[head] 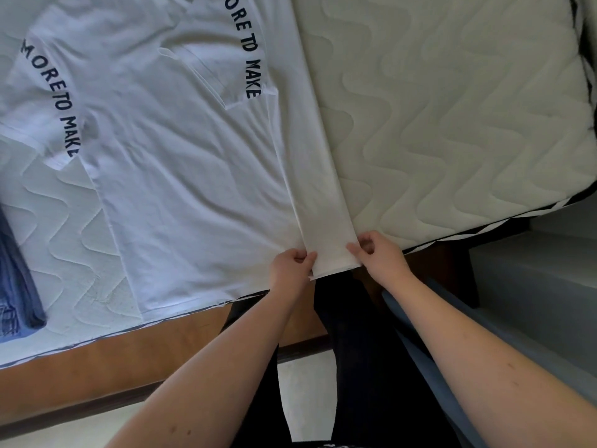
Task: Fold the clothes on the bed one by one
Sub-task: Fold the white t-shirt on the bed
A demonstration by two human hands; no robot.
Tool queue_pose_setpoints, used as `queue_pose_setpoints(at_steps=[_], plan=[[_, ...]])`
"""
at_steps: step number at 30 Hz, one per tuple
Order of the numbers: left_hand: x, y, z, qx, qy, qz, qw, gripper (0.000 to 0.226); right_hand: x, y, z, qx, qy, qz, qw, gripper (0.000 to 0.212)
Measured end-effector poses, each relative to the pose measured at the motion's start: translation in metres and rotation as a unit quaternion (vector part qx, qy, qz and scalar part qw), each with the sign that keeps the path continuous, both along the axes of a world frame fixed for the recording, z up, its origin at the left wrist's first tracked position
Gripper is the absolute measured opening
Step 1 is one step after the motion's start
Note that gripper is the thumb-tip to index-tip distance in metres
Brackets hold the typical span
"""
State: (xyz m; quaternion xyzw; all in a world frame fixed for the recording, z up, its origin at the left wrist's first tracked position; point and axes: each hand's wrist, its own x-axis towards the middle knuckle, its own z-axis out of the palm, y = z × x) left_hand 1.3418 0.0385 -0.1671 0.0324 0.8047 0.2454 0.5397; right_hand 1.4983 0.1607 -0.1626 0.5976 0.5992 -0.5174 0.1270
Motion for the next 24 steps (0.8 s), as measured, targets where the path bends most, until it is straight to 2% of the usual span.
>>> queue_pose_setpoints(at_steps=[3,7,9,11,13,15,19,22,24], plan=[[-0.003,0.002,-0.002,0.0,0.005,-0.063,0.998,0.009,-0.002,-0.003,-0.001,-0.058,0.004,0.018,0.998,0.027],[-0.01,0.005,0.001,-0.018,0.013,-0.137,0.99,0.015,-0.002,-0.002,0.001,-0.065,-0.057,0.04,0.995,0.024],[-0.013,0.009,0.005,-0.04,0.067,-0.276,0.958,0.021,-0.003,0.0,0.005,-0.079,-0.108,0.086,0.987,0.028],[-0.015,0.015,0.009,-0.061,0.119,-0.416,0.9,0.029,-0.007,0.006,0.011,-0.061,-0.174,0.159,0.97,0.036],[-0.019,0.02,0.01,-0.061,0.136,-0.459,0.876,0.032,-0.014,0.017,0.015,-0.022,-0.194,0.174,0.965,0.045],[-0.026,0.026,0.011,-0.051,0.134,-0.426,0.893,0.034,-0.025,0.031,0.017,0.015,-0.166,0.128,0.978,0.047],[-0.059,0.045,0.015,-0.014,0.145,-0.297,0.944,0.036,-0.069,0.055,0.016,0.082,-0.05,0.055,0.994,0.026],[-0.091,0.058,0.017,0.026,0.046,-0.189,0.98,0.032,-0.111,0.067,0.017,0.081,0.017,0.004,0.997,0.02],[-0.116,0.057,0.019,0.046,0.014,-0.125,0.991,0.025,-0.137,0.071,0.022,0.076,0.038,-0.043,0.995,0.02]])
